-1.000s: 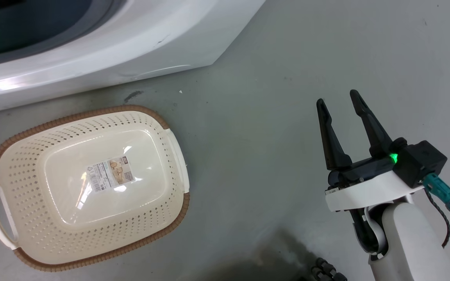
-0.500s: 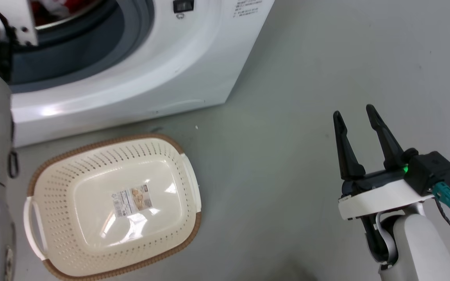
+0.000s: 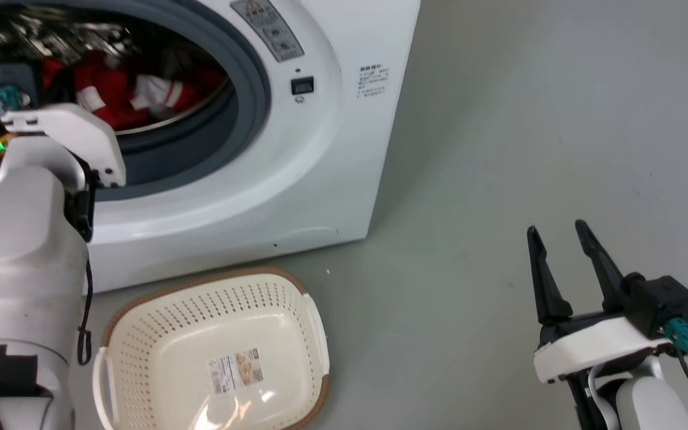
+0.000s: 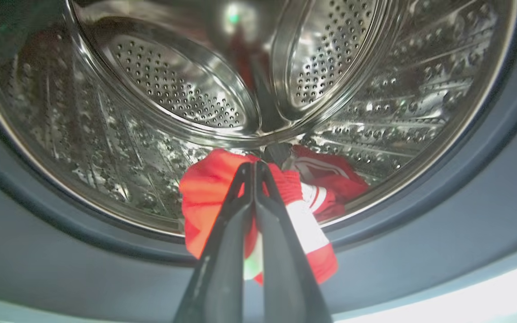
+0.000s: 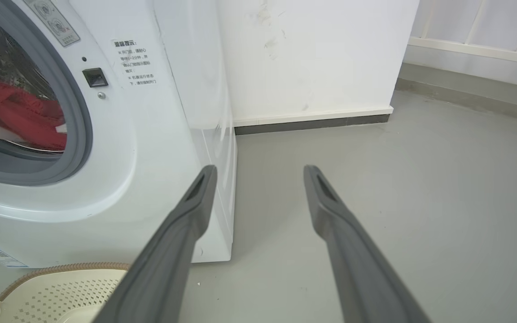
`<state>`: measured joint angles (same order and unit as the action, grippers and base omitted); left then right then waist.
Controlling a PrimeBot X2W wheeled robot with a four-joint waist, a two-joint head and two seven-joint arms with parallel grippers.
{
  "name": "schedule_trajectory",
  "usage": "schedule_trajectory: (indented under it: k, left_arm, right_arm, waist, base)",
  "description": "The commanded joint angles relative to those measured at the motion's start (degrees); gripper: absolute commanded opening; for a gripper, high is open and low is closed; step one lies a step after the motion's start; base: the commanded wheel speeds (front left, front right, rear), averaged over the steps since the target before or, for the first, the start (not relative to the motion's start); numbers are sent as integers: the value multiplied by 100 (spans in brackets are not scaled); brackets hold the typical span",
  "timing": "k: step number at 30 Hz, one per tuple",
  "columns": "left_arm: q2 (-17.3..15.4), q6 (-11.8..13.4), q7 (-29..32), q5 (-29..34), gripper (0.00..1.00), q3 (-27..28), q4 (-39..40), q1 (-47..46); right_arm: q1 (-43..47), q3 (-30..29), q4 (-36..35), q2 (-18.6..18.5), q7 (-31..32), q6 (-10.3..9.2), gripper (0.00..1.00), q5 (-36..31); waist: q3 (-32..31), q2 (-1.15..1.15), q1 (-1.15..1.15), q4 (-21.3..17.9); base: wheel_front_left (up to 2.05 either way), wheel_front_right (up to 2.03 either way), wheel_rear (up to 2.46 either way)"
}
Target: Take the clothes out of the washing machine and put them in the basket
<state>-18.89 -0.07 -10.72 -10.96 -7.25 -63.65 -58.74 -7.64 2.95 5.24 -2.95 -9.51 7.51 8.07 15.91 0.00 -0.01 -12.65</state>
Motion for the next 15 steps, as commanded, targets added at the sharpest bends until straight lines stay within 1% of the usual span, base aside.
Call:
schedule_trajectory:
  k: [1,5,8,9,11,15]
  left_arm:
    - [29,-22,-88,-39,0,-7,-23,117]
    - [99,-77,-342,-87,0,-22,10,351]
    - [171,-83,-423,-124,0,-6,132,584]
    - [230,-86,-447,-158,0,19,292,723]
    - [220,-101,-455,-146,0,27,551,835]
    - [307,-45,-453,-124,0,57,1235,1255]
  right_arm:
    - [120,3,-44,12,32,-4,100,-2]
    - [295,-41,-122,11,119,-4,100,-27]
    - [437,-82,-173,12,175,-4,100,-23]
    - [516,-120,-218,12,216,-4,100,-20]
    - [579,-147,-268,12,254,-4,100,-20]
    - [724,-192,-337,12,321,-4,100,-9]
  waist:
    - [-296,0,1,105]
    - [-604,0,1,174]
    - [-831,0,1,228]
    - [-959,0,1,274]
    - [-1043,0,1,312]
    - [-1243,0,1,403]
  base:
    - [0,0,0]
    - [0,0,0]
    - [0,0,0]
    - [0,0,0]
    - [0,0,0]
    - [0,0,0]
